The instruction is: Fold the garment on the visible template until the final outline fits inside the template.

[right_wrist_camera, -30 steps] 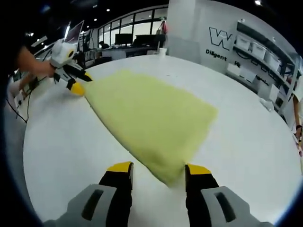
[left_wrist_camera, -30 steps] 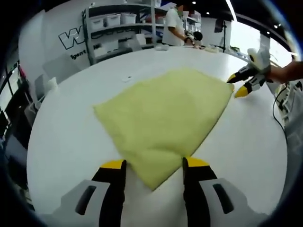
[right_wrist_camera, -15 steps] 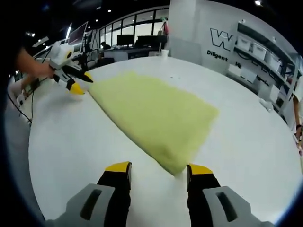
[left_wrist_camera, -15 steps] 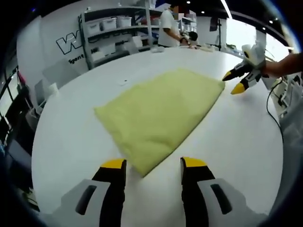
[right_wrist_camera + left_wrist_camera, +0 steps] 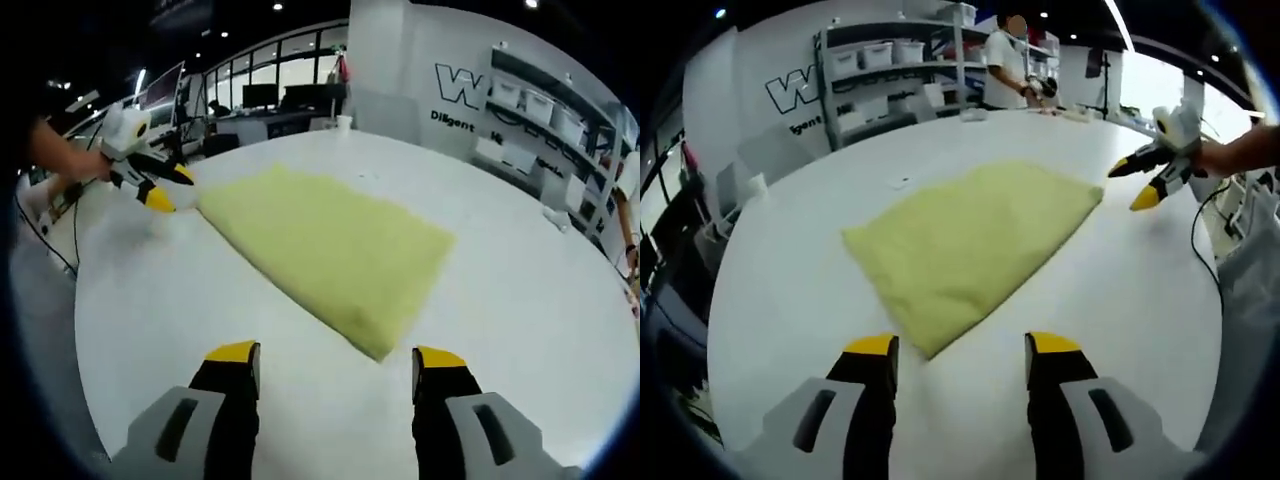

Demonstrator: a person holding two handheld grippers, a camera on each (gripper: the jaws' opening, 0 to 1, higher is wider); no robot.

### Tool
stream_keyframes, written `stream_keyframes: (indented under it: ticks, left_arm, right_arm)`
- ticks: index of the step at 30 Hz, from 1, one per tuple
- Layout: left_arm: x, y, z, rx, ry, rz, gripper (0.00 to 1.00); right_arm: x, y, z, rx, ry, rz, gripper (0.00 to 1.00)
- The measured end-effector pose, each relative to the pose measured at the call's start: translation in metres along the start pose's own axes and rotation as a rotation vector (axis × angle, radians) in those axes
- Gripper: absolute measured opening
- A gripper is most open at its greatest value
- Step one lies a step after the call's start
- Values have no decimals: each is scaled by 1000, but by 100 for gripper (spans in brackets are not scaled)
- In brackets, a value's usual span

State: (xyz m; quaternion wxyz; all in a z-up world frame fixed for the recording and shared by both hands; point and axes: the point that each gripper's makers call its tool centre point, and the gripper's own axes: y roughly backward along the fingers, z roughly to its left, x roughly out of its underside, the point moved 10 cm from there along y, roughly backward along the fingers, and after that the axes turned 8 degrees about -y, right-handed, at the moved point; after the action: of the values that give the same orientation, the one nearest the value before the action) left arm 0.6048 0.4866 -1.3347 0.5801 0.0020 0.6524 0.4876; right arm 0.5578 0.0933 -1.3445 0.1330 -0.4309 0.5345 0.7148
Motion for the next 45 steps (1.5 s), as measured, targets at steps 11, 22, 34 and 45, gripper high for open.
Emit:
stream_keyframes:
  ticks: [11, 22, 34, 45]
  left_arm:
    - [9, 16, -10, -20, 45, -22, 59]
    - [9, 32, -30, -27, 98, -84, 75]
    - [16, 52, -49, -62, 124, -132, 93]
    - [29, 71, -73, -99, 101, -133, 99]
  right_arm:
    - [4, 13, 13, -14, 2, -27, 67]
    - [10, 28, 30, -37, -22, -74, 84]
    - [16, 48, 46, -19, -83, -144, 99]
    - [25, 65, 59, 12, -123, -185, 99]
